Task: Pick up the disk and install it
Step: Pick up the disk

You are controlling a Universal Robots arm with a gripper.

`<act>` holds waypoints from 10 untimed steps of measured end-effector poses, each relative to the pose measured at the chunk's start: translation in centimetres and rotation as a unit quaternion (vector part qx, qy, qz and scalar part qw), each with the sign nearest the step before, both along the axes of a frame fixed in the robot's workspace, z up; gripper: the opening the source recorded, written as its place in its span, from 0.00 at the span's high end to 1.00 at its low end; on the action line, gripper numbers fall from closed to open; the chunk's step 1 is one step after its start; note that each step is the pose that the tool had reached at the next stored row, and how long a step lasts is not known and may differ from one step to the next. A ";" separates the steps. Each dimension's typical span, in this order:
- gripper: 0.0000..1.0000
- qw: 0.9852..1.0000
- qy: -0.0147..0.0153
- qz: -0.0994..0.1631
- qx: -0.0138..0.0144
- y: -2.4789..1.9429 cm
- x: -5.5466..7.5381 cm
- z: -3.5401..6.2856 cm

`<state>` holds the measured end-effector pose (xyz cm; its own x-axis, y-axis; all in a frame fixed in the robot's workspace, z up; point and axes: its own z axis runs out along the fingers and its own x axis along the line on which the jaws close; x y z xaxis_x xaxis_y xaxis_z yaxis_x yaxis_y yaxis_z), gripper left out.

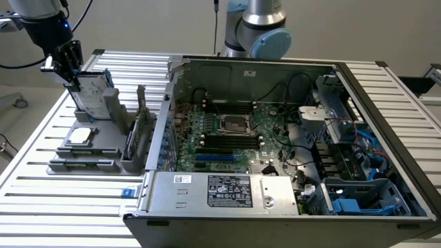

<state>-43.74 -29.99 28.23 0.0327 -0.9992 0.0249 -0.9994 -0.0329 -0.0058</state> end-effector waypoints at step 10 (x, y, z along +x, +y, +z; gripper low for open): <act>0.67 1.000 0.000 0.000 0.000 0.00 0.0 0.00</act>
<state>-43.74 -29.99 28.23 0.0328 -0.9992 0.0248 -0.9994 -0.0329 -0.0058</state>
